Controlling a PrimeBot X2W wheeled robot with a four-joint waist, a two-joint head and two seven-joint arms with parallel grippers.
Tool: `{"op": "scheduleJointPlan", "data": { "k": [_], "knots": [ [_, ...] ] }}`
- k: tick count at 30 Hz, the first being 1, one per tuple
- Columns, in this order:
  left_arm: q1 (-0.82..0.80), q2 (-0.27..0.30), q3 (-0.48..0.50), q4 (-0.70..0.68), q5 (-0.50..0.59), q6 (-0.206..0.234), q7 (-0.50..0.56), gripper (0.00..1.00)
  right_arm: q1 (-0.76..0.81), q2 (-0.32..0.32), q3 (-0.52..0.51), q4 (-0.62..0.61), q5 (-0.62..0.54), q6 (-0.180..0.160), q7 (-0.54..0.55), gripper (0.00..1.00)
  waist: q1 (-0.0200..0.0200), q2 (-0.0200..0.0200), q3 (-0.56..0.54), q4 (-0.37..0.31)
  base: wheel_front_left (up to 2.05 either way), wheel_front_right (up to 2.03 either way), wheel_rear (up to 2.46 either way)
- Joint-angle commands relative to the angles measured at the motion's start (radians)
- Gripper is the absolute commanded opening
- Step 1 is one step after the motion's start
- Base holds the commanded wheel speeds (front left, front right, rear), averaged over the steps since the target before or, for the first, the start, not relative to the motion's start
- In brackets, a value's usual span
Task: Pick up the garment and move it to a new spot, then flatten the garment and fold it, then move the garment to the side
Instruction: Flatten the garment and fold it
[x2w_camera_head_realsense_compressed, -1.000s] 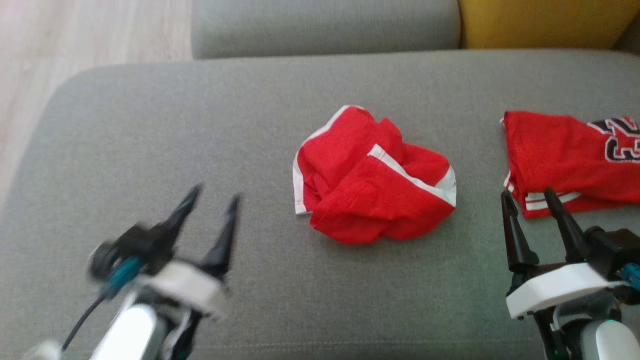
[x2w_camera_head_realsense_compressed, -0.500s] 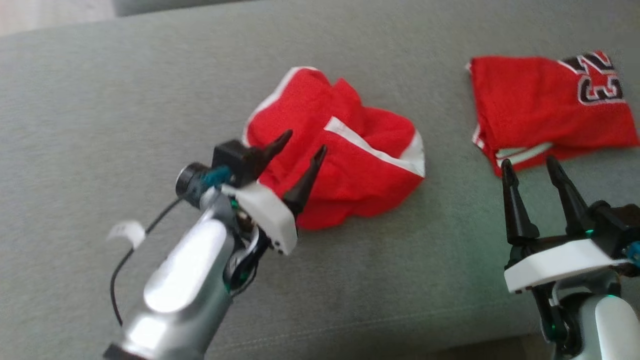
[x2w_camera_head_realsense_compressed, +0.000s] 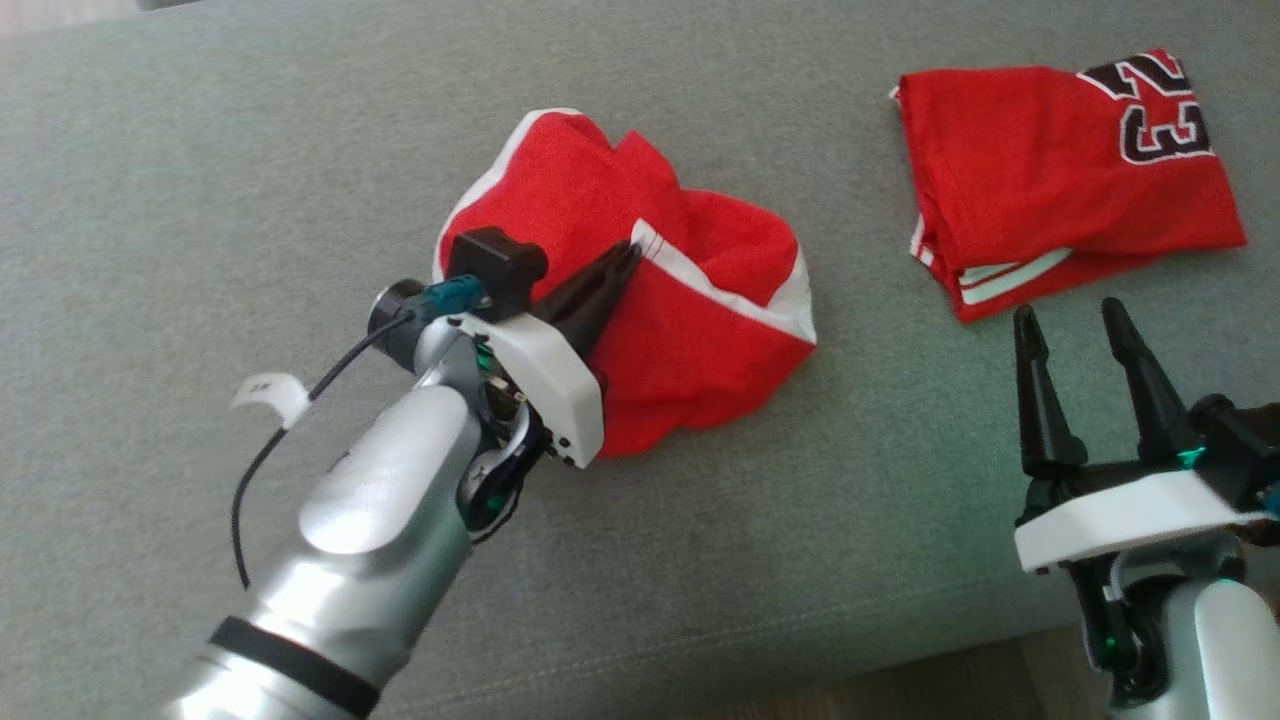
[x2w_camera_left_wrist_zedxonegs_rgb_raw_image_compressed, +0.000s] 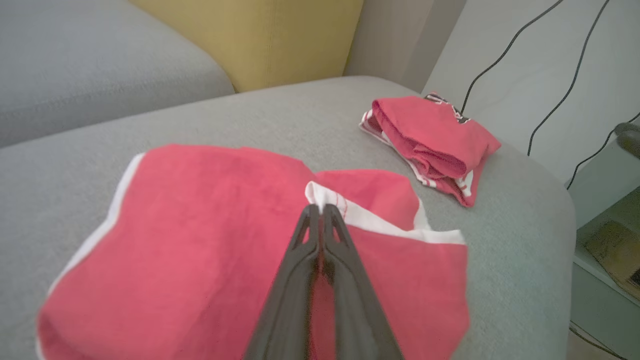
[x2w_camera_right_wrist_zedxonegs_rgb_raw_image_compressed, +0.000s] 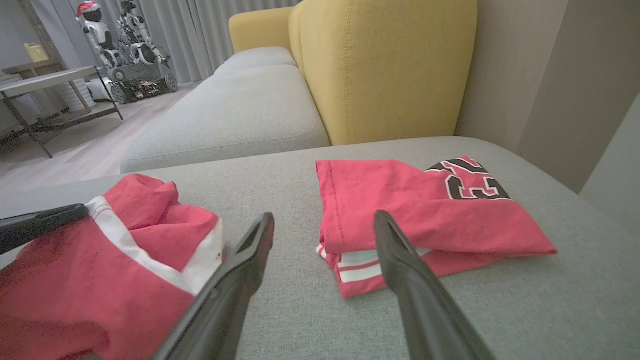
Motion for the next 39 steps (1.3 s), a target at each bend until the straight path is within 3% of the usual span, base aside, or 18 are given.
{"op": "scheduleJointPlan", "data": {
  "k": [1,5,8,15,21,24,28,30,34,39],
  "knots": [
    [-0.033,0.04,0.025,-0.056,-0.008,-0.006,-0.021,0.0,-0.026,-0.005,0.012,-0.029,0.011,-0.001,-0.011,1.0,-0.0001,0.0,-0.007,0.017,0.0,0.0,0.0],
    [-0.001,0.084,0.037,-0.129,-0.014,0.0,-0.048,0.0,-0.022,-0.005,0.005,-0.025,0.012,-0.001,-0.013,1.0,-0.0001,0.0,-0.02,0.042,0.0,0.0,0.0],
    [0.062,0.144,0.066,-0.236,-0.018,0.037,-0.06,0.0,-0.016,-0.005,-0.003,-0.023,0.013,-0.001,-0.012,1.0,-0.0001,0.0,-0.035,0.068,0.0,0.0,0.0],
    [0.312,0.341,0.185,-0.524,-0.044,0.198,-0.031,0.0,0.001,-0.005,-0.025,-0.029,0.013,-0.001,-0.002,1.0,-0.0001,0.0,-0.062,0.115,0.0,0.0,0.0],
    [0.479,0.469,0.309,-0.656,-0.073,0.325,-0.007,0.0,0.008,-0.005,-0.033,-0.04,0.013,-0.001,0.012,1.0,-0.0001,0.0,-0.067,0.137,0.0,0.0,0.0],
    [0.528,0.491,0.342,-0.659,-0.092,0.351,-0.007,0.0,0.005,-0.005,-0.029,-0.046,0.012,-0.001,0.018,1.0,-0.0001,0.0,-0.065,0.137,0.0,0.0,0.0],
    [0.558,0.459,0.349,-0.585,-0.137,0.342,-0.028,0.0,0.001,-0.005,-0.023,-0.049,0.013,-0.001,0.022,1.0,-0.0001,0.0,-0.061,0.128,0.0,0.0,0.0],
    [0.56,0.416,0.343,-0.514,-0.169,0.321,-0.056,1.0,0.003,-0.005,-0.021,-0.046,0.016,-0.001,0.023,1.0,-0.0001,0.0,-0.068,0.124,0.0,0.0,0.0],
    [0.565,0.364,0.334,-0.462,-0.192,0.306,-0.095,1.0,0.009,-0.005,-0.019,-0.045,0.012,-0.001,0.028,1.0,-0.0001,0.0,-0.087,0.125,0.0,0.0,0.0],
    [0.569,0.321,0.347,-0.47,-0.168,0.325,-0.152,1.0,0.014,-0.005,-0.006,-0.051,0.003,-0.001,0.034,1.0,-0.0001,0.0,-0.115,0.136,0.0,0.0,0.0]
  ]
}}
